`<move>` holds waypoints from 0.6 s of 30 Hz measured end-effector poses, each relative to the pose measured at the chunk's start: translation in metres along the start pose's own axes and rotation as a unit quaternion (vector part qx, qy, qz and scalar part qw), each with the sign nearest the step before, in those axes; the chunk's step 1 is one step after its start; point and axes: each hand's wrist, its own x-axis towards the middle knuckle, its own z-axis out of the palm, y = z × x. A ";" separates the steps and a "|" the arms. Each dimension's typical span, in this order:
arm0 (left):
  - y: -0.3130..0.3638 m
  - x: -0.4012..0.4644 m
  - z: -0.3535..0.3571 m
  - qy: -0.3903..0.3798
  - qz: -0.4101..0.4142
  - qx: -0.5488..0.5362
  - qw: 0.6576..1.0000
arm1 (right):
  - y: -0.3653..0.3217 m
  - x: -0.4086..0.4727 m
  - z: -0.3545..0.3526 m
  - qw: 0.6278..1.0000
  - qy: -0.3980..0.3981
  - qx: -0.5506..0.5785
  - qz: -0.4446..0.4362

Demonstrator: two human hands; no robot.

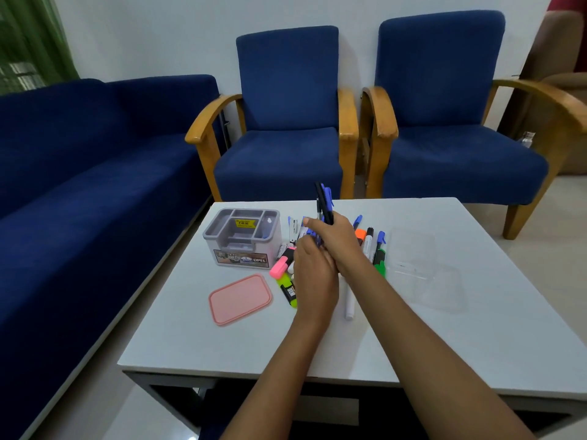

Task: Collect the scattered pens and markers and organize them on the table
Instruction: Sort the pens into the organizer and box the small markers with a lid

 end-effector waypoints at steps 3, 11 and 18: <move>0.002 -0.005 -0.007 0.020 -0.010 -0.150 0.989 | -0.007 0.001 0.007 0.998 0.056 0.032 -0.004; 0.008 0.014 -0.018 0.043 -0.378 -0.681 0.626 | -0.012 -0.017 0.017 0.938 0.010 0.342 0.058; 0.018 0.025 -0.026 0.026 -0.334 -0.691 0.641 | -0.020 -0.017 0.018 0.944 -0.048 0.325 0.026</move>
